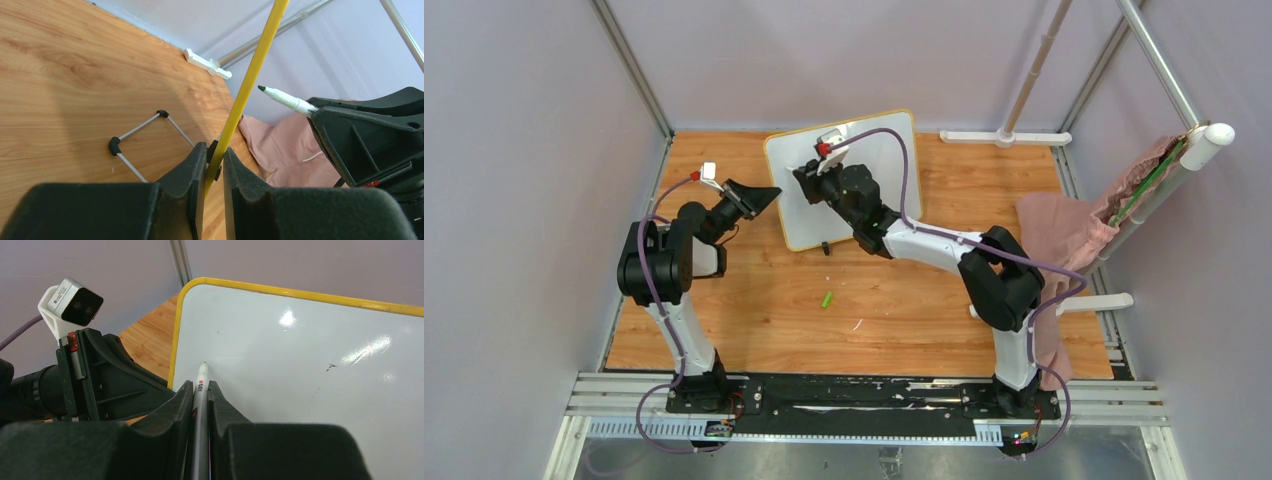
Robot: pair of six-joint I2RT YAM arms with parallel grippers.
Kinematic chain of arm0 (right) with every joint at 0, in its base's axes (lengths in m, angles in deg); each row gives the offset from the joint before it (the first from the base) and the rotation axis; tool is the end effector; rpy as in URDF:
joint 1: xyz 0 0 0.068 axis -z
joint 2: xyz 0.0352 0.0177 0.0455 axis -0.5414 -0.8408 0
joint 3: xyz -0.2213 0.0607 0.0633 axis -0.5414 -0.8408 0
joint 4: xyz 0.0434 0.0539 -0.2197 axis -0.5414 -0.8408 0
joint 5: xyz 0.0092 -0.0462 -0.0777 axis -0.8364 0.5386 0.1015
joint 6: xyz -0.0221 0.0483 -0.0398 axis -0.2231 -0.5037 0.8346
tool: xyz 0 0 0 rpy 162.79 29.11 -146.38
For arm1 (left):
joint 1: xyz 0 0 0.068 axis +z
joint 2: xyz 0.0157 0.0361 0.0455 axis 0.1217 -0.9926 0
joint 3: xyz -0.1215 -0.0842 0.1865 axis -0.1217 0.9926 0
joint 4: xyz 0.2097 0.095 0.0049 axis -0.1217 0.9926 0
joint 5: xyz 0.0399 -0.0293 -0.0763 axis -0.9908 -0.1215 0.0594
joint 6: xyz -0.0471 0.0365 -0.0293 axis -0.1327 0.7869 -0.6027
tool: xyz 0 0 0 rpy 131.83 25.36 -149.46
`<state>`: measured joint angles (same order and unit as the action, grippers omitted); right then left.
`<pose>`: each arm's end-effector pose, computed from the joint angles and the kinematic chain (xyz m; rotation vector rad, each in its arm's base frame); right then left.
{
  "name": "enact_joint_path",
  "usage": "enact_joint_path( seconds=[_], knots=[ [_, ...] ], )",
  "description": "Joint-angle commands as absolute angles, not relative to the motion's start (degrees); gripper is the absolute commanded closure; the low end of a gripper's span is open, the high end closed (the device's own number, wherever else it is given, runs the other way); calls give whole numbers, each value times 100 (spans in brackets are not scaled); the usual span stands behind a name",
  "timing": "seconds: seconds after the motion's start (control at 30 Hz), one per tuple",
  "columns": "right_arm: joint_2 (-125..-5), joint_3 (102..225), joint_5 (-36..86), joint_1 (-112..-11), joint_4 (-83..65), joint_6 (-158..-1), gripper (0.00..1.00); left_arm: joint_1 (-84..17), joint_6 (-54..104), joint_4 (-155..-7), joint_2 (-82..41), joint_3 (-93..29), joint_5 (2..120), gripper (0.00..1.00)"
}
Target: Write a sentence on the whiteboard
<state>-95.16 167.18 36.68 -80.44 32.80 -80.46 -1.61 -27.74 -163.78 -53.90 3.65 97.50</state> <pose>0.2980 0.3222 0.2848 -0.4440 1.3877 0.7519 0.3263 -0.0064 0.1711 -0.2092 1.5468 -1.3534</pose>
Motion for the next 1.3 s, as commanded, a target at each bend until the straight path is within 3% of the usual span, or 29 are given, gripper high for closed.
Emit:
enact_joint_path(
  seconds=[0.0,1.27],
  knots=[
    [-9603,16950,3733,-7962,3420,-8130,100,-182,-2754,-16717,-5370,290,9760,98],
    [-9483,16494,3790,-7888,3274,-8152,100,-183,-2725,-16732,-5255,331,9707,100]
  ],
)
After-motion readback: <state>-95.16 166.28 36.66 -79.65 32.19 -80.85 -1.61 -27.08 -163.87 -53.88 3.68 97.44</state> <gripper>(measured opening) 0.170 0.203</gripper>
